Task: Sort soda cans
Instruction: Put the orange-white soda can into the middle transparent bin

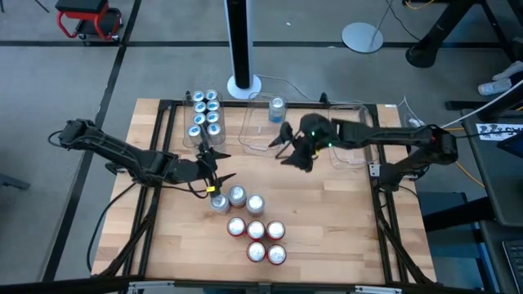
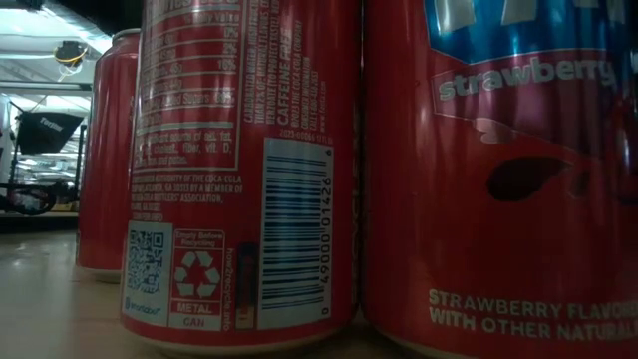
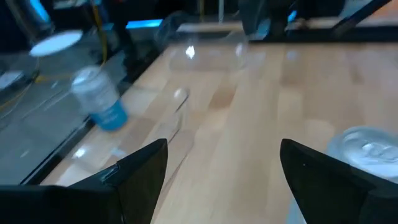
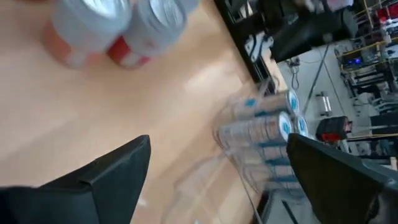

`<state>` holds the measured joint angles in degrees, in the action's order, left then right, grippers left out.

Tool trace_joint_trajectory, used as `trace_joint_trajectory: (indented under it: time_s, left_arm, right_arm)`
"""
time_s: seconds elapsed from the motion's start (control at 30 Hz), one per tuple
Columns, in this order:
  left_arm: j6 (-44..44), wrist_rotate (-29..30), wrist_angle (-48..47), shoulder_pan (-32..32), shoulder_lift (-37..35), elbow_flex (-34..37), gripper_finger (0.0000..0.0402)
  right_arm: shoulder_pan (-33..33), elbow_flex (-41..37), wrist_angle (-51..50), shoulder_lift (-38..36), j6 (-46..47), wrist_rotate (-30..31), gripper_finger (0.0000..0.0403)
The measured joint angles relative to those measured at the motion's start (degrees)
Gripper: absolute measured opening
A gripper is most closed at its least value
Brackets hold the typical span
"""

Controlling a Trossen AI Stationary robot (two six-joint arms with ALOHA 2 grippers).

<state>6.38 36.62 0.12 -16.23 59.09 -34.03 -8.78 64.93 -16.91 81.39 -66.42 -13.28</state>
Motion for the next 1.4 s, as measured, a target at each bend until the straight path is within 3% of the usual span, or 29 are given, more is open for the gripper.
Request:
trace_joint_trajectory:
  time_s: [0.17, 0.37, 0.6, 0.93, 1.2, 1.4]
  left_arm:
    - [-4.31, -1.19, 14.04, -0.11, 0.00, 5.81, 0.0301]
    - [-7.69, -1.17, 23.48, -0.13, 0.00, 8.60, 0.0301]
    - [-10.07, -0.40, 24.72, 0.69, -3.08, 8.57, 0.0301]
    - [-14.93, 1.29, 22.31, 0.74, -15.78, 7.53, 0.0301]
    - [-12.71, 1.31, 17.17, 0.25, -18.75, 7.57, 0.0301]
    - [-11.59, 1.29, 15.41, 0.09, -18.71, 7.60, 0.0301]
  right_arm:
    - [5.72, 0.00, 0.32, 0.03, 0.07, 1.70, 0.0376]
    - [12.28, 0.00, 0.36, 3.32, -4.52, 7.91, 0.0376]
    - [15.66, 7.97, -6.25, 10.49, -4.47, 8.62, 0.0376]
    - [16.79, 26.07, -20.13, 22.61, -1.00, 8.27, 0.0376]
    - [17.10, 29.78, -21.16, 29.11, 9.53, 4.66, 0.0376]
    - [17.45, 30.17, -22.18, 29.56, 16.03, 3.74, 0.0376]
